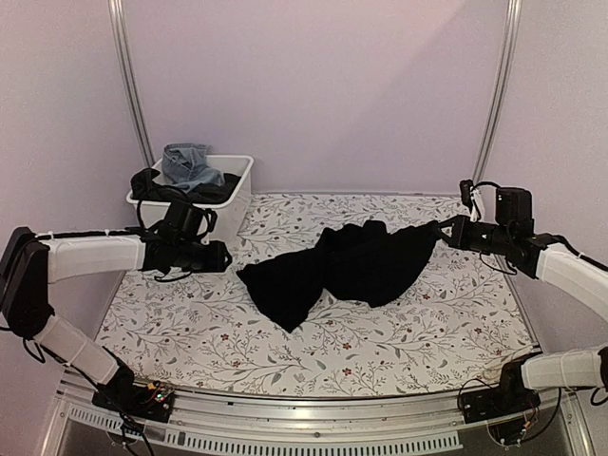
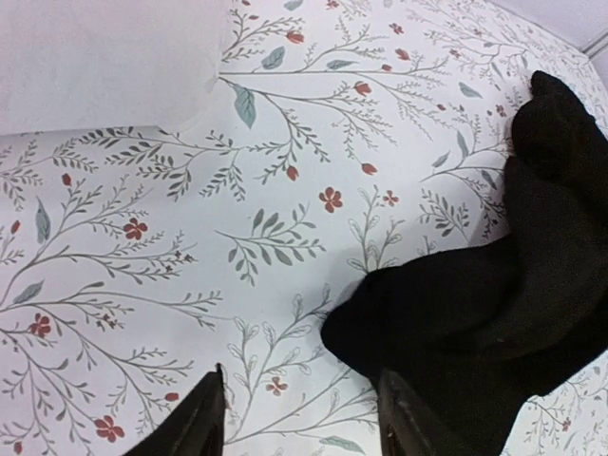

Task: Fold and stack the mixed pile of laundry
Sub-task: Adjust the crumpled T-shirt at the center of the board.

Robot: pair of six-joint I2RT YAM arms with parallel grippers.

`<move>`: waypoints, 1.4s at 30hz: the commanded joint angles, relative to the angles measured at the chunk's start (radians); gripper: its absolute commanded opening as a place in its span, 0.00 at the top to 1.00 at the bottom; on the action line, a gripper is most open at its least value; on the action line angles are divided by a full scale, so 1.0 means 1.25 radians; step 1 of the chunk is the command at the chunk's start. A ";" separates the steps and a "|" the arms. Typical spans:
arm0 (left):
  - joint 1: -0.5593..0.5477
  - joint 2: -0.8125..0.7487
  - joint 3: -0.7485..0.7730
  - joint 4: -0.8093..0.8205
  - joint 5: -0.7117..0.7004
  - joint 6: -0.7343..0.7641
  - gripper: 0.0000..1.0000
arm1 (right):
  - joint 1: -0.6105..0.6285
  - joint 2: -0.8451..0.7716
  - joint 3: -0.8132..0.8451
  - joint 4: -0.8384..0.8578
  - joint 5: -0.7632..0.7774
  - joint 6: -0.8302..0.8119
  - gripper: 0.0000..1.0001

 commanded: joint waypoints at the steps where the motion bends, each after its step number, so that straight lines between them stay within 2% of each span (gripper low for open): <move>1: -0.113 -0.039 -0.004 0.012 -0.013 0.062 0.31 | -0.007 0.008 0.007 0.000 -0.066 0.008 1.00; 3: -0.198 -0.045 -0.011 0.015 -0.013 0.070 0.26 | -0.005 0.014 -0.005 0.014 -0.089 0.013 1.00; 7: -0.322 0.003 -0.036 0.079 0.021 0.081 0.27 | -0.006 0.012 -0.012 0.025 -0.111 0.018 1.00; 11: -0.391 0.157 0.022 0.080 0.031 0.077 0.30 | -0.007 0.012 0.001 0.020 -0.110 0.016 1.00; 15: -0.415 0.290 0.107 0.039 -0.038 0.083 0.32 | -0.006 0.007 0.023 0.007 -0.105 0.012 1.00; 17: -0.415 0.330 0.132 0.016 -0.080 0.080 0.37 | -0.007 0.003 0.035 -0.007 -0.097 0.009 1.00; 19: -0.415 0.357 0.151 -0.009 -0.098 0.079 0.46 | -0.006 -0.006 0.051 -0.025 -0.085 0.003 1.00; 20: -0.415 0.361 0.157 -0.023 -0.102 0.079 0.62 | -0.007 -0.016 0.058 -0.033 -0.079 0.000 1.00; 22: -0.415 0.337 0.161 -0.047 -0.116 0.080 0.96 | -0.007 -0.028 0.079 -0.063 -0.060 -0.009 1.00; 23: -0.413 0.303 0.158 -0.052 -0.122 0.080 1.00 | -0.007 -0.040 0.092 -0.079 -0.045 -0.017 1.00; 28: -0.397 0.011 0.120 0.008 -0.074 0.099 1.00 | -0.027 -0.090 0.161 -0.163 0.036 -0.050 1.00; 33: -0.315 -0.203 0.124 0.009 -0.033 0.091 1.00 | -0.074 -0.116 0.230 -0.207 0.096 -0.073 1.00; 37: -0.223 -0.268 0.113 0.009 0.031 0.052 1.00 | -0.103 -0.075 0.276 -0.202 0.094 -0.084 1.00; 42: -0.177 -0.227 0.061 0.018 0.042 -0.018 1.00 | -0.104 0.060 0.278 -0.149 0.062 -0.081 1.00</move>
